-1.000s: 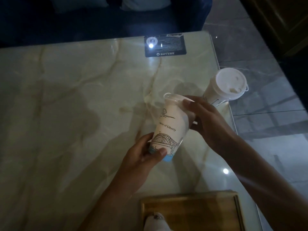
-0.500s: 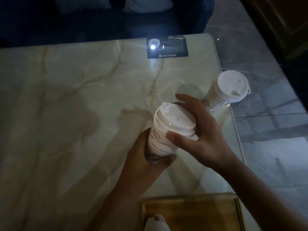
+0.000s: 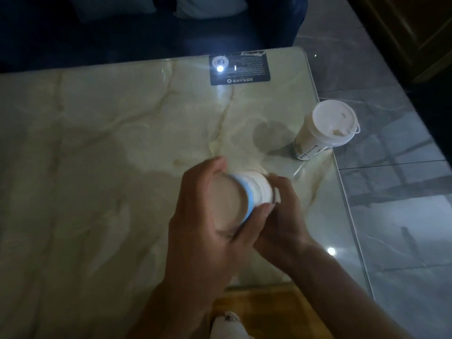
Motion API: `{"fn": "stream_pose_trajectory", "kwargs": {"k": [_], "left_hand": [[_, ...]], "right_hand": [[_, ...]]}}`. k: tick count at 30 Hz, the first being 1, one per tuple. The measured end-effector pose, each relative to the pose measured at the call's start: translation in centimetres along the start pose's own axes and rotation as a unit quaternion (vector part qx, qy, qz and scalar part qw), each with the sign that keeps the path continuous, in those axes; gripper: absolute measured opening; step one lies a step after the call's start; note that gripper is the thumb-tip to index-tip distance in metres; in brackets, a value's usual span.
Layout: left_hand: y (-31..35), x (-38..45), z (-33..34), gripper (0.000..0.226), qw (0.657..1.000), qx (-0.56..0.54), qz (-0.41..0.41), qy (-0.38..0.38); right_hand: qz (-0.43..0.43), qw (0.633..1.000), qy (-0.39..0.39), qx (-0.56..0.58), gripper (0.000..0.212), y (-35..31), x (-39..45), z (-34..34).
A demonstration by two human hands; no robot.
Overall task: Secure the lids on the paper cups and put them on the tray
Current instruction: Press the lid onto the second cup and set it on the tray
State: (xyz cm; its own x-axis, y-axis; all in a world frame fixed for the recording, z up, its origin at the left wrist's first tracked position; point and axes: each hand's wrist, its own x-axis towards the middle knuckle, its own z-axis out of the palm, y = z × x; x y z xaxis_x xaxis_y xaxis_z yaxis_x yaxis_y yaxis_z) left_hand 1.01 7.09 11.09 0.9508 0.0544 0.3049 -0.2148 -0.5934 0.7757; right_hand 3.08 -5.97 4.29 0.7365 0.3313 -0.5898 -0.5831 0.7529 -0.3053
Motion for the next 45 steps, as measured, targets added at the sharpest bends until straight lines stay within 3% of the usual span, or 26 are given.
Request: {"fn": "stream_pose_trajectory", "kwargs": {"k": [3, 7, 9, 12, 15, 18, 21, 24, 26, 29, 33, 36, 38, 41, 45], "left_hand": [[0.8, 2.2, 0.0, 0.079, 1.0, 0.001, -0.01, -0.011], [0.6, 5.5, -0.5, 0.082, 0.992, -0.032, -0.112, -0.041], [-0.9, 7.5, -0.9, 0.072, 0.985, -0.041, -0.166, -0.035], [-3.6, 10.0, -0.6, 0.063, 0.963, -0.061, -0.253, -0.074], [-5.3, 10.7, 0.2, 0.073, 0.942, -0.094, -0.304, -0.112], [-5.4, 10.5, 0.6, 0.091, 0.946, -0.079, -0.286, -0.134], [-4.4, 9.6, 0.8, 0.101, 0.955, -0.022, -0.247, -0.161], [-3.7, 8.6, 1.2, 0.107, 0.955, -0.027, -0.227, -0.191], [-3.5, 7.8, 1.6, 0.092, 0.95, -0.104, -0.231, -0.183], [-4.1, 6.3, 1.6, 0.066, 0.898, -0.296, -0.305, -0.114], [-5.6, 3.7, 1.4, 0.033, 0.811, -0.383, -0.432, -0.098], [-5.8, 2.2, 1.4, 0.05, 0.716, -0.474, -0.498, -0.12], [-5.4, 2.0, 1.4, 0.063, 0.667, -0.528, -0.513, -0.116], [-4.8, 1.9, 1.9, 0.056, 0.61, -0.604, -0.508, -0.076], [-4.6, 2.4, 2.2, 0.053, 0.585, -0.663, -0.464, -0.055]], "right_hand": [[0.071, 0.997, -0.029, 0.008, 0.062, 1.5, -0.1, 0.5], [0.108, 0.992, -0.006, -0.07, 0.059, 1.4, -0.4, 1.0], [0.084, 0.983, 0.044, -0.16, 0.036, 0.9, -0.5, 0.9], [0.016, 0.967, 0.067, -0.243, 0.025, 0.3, -0.8, 0.7], [-0.001, 0.946, 0.048, -0.32, 0.042, -0.3, -1.1, 1.0], [-0.028, 0.887, 0.038, -0.459, 0.053, -0.9, -1.4, 1.5], [-0.068, 0.861, 0.023, -0.504, 0.074, -1.9, -1.1, 2.1], [-0.115, 0.823, 0.006, -0.556, 0.059, -2.9, -0.5, 2.5], [-0.149, 0.811, 0.004, -0.566, 0.049, -3.8, -0.1, 2.3], [-0.183, 0.839, 0.014, -0.512, 0.052, -5.6, 0.1, 2.0], [-0.227, 0.883, 0.053, -0.407, 0.041, -7.2, 0.2, 2.3], [-0.264, 0.885, 0.058, -0.379, 0.035, -6.9, 0.3, 3.2], [-0.288, 0.87, 0.051, -0.397, 0.043, -6.3, 0.4, 3.8], [-0.322, 0.819, 0.06, -0.471, 0.064, -5.0, 0.2, 5.0], [-0.414, 0.73, 0.07, -0.54, 0.071, -4.2, -0.5, 6.3]]}}
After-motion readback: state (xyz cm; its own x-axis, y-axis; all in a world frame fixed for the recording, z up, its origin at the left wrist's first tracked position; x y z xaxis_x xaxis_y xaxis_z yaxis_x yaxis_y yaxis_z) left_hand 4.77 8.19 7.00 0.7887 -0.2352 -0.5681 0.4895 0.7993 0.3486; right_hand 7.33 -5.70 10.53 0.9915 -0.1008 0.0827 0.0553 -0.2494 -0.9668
